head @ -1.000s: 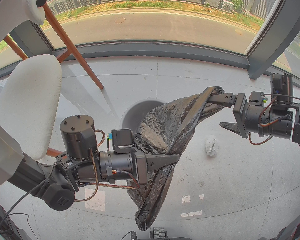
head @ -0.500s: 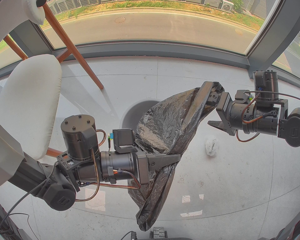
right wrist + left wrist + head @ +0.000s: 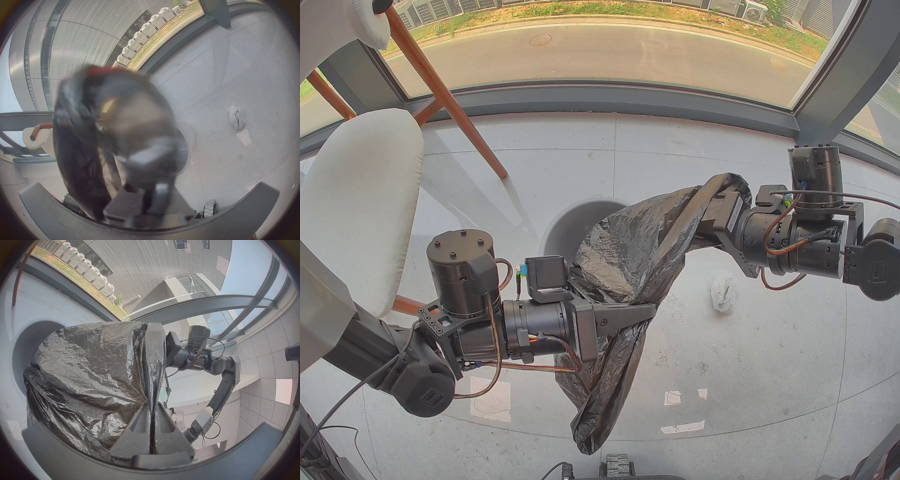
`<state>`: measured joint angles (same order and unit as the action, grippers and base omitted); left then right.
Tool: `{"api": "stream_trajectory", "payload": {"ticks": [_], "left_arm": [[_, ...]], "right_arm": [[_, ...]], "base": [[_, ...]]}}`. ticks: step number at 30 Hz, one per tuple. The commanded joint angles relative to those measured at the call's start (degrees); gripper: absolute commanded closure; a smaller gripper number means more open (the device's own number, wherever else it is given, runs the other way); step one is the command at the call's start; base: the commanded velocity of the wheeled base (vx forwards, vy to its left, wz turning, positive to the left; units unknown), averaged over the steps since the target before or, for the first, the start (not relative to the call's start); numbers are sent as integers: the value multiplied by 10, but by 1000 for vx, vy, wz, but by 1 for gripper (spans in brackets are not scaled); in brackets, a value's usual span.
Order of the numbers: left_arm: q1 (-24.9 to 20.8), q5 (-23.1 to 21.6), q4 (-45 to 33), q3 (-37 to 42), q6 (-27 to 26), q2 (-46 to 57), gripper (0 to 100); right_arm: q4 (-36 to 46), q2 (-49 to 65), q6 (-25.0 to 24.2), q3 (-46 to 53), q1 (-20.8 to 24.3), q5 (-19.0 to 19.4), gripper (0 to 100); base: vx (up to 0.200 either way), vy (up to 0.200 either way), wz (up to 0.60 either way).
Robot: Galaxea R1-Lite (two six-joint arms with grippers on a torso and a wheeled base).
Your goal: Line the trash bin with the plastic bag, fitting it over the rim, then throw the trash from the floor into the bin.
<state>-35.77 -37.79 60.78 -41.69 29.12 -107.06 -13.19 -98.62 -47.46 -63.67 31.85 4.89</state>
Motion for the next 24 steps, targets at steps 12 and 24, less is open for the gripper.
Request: {"api": "stream_trajectory", "payload": {"ticks": [12,24], "left_arm": [[39,85,-2,-190,6,-145,100],[40,84,-9,-176,20,-145,0]], "right_arm": [[-97,-147,190,-84,-31,16,100],[-102,-173,209,-100,-78,43,100]], "base": [[0,0,0],[0,0,0]]}}
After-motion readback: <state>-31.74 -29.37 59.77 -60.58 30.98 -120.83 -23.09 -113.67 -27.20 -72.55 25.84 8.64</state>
